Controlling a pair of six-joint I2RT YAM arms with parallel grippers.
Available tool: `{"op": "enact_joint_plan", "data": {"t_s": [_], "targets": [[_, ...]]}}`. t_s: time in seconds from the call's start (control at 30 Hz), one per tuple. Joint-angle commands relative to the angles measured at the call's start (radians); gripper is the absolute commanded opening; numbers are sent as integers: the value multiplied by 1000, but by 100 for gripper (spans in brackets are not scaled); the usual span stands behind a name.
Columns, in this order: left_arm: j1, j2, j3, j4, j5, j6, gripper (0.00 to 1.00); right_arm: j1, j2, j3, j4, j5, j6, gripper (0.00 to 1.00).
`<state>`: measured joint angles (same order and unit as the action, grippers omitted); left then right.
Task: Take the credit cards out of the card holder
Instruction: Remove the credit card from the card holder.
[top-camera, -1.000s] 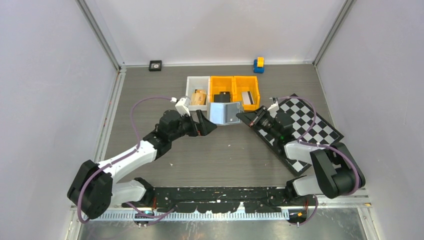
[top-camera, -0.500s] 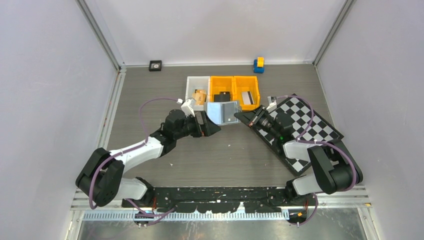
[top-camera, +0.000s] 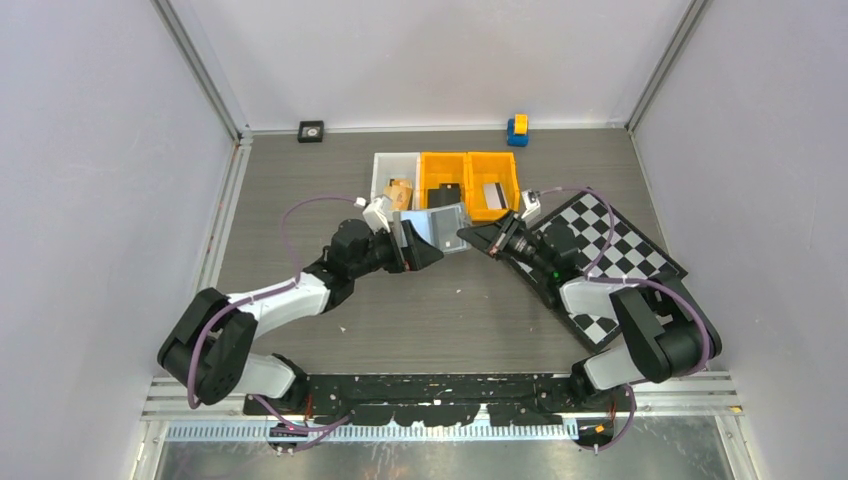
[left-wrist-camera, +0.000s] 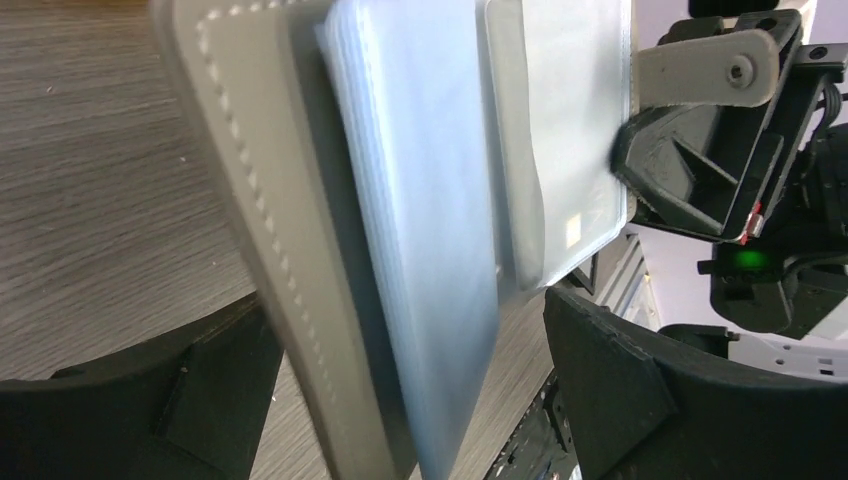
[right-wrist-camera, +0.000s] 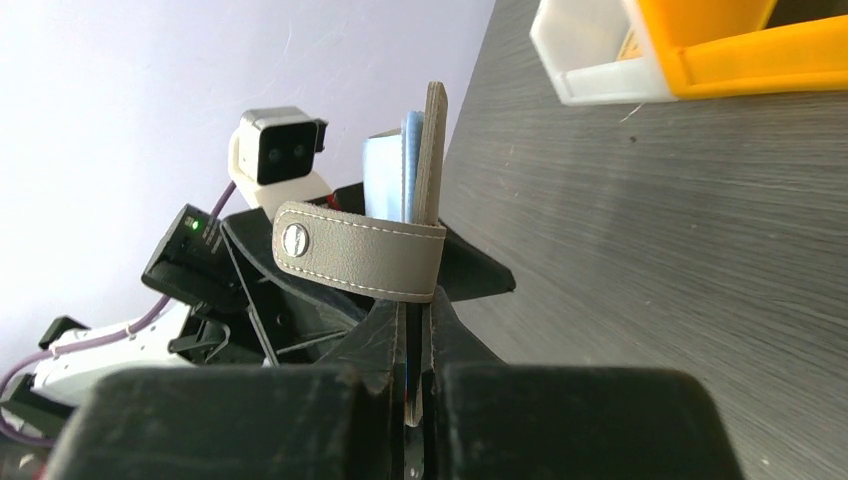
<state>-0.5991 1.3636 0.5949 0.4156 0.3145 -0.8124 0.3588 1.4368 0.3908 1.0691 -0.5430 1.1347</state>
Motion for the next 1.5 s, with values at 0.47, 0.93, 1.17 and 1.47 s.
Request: {"op": "enact_joint_plan", "data": {"t_s": [0.47,0.93,1.17,1.47], "targets": [[45,-117,-69,163,-17,-20,94,115,61,126,-18,-52,-74,1],[73,-89,-34,88,-5,-21,1,122,6,103,-68,-4,-115,43],[78,-92,-34,94,13,-24,0,121,-7,109,-99,4,-118,32],[82,-95,-38,77,-5,-18,0,116,-50,92,-128,33,-128,29]]}}
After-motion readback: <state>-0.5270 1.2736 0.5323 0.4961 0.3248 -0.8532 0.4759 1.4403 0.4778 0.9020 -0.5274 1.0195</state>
